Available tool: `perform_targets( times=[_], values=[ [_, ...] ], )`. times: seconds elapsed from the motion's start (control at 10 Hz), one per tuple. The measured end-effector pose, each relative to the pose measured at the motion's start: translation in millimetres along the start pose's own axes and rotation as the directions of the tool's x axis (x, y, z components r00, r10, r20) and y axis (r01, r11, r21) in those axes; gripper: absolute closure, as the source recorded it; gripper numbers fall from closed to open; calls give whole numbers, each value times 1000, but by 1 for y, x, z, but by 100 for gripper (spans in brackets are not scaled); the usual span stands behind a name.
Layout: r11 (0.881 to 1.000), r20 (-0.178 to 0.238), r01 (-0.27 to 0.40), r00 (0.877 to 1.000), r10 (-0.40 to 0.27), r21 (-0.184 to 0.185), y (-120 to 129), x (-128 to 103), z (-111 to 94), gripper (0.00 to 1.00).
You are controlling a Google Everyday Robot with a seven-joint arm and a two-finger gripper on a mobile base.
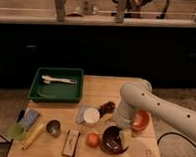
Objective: Place fork in purple bowl
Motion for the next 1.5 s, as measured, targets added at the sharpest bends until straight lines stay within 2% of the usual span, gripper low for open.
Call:
perform_targets(
  times=[0.8, 1.5],
  values=[
    [999, 27, 22, 999, -23, 23, -2, 2, -2, 20],
    [999, 28, 22, 999, -23, 23, -2, 2, -2, 20]
  ],
)
